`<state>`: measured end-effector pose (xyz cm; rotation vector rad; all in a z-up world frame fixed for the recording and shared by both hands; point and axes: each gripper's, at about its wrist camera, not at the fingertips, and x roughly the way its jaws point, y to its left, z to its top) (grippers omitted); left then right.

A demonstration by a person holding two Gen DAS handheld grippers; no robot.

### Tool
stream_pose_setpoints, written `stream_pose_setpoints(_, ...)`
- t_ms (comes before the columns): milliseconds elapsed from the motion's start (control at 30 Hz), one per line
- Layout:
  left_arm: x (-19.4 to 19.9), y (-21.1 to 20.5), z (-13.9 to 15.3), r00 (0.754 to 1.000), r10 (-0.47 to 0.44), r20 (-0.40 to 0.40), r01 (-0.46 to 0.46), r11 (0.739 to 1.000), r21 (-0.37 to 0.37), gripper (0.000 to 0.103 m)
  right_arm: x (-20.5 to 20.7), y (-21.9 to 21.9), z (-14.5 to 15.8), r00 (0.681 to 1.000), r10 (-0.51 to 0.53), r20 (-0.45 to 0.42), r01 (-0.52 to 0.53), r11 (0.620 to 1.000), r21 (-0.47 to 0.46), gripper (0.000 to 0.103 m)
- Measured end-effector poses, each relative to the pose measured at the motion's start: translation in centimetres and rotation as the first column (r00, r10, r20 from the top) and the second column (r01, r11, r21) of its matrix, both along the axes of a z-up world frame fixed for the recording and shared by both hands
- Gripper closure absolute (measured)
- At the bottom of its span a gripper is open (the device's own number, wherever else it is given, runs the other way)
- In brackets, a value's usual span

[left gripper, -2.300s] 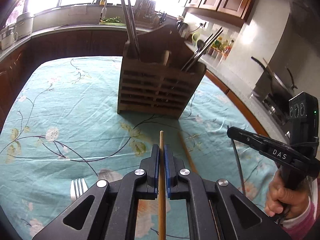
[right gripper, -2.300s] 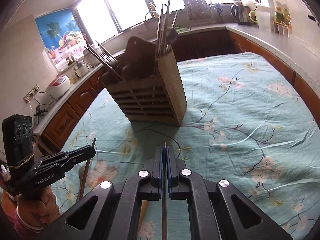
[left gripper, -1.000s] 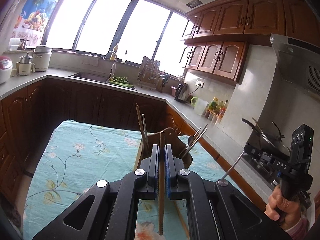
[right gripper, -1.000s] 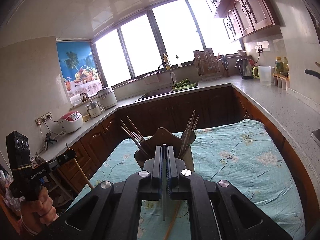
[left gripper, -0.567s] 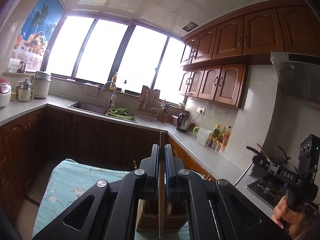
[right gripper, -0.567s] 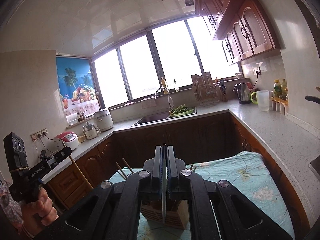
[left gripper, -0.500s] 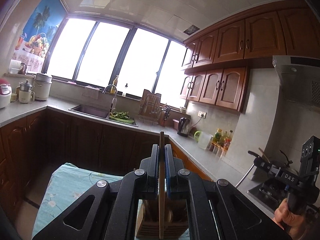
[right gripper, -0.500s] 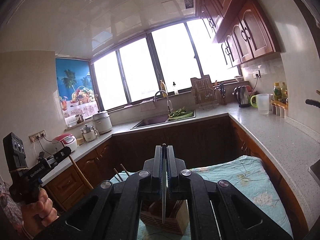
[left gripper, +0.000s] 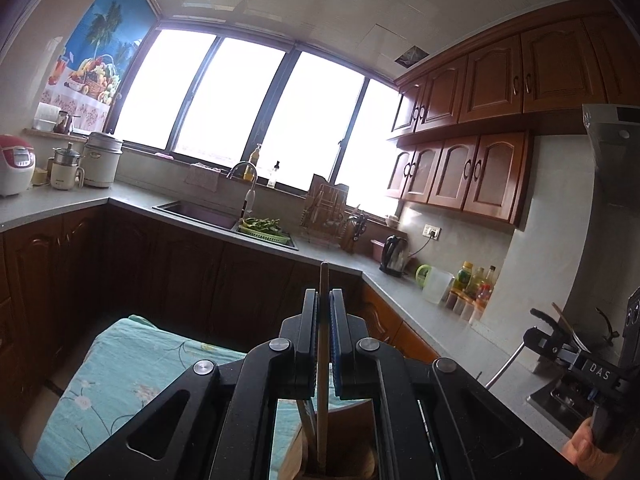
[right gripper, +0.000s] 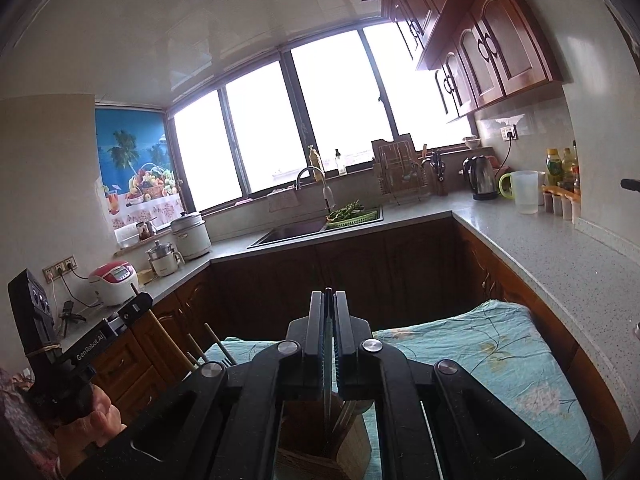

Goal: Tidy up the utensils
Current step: 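Insert the wooden chopsticks into the holder and open both tools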

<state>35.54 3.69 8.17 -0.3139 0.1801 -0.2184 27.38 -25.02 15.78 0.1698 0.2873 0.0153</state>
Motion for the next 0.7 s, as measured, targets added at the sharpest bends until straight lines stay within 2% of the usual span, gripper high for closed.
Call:
stream_pose_setpoints(233, 2.0, -0.7, -1.7, 0.997, -0.010, -0.071, 0.010, 1.000, 0.001, 0.100, 1.1, -0.9, -3.1, 0.997, 0.006, -0.077, -0.002, 0.999, 0.043, 0.099)
stream_pose_setpoints(367, 3.0, -0.4, -1.4, 0.995, -0.021, -0.101, 0.021, 1.000, -0.003, 0.099, 1.7, -1.2, -4.2, 0.993, 0.010, -0.116, -0.003, 0.998, 0.058, 0.099)
stream_pose_setpoints(567, 3.3, 0.5, -1.4, 0.989, -0.037, -0.144, 0.039, 0.999, 0.012, 0.098, 2.3, -1.0, -4.6, 0.990, 0.011, -0.137, -0.004, 0.999, 0.046, 0.099)
stream_pose_setpoints(700, 3.1, 1.3, -0.6, 0.989, -0.038, -0.142, 0.040, 0.999, 0.011, 0.098, 2.2, -0.8, -4.6, 0.990, 0.010, -0.137, -0.005, 0.999, 0.040, 0.099)
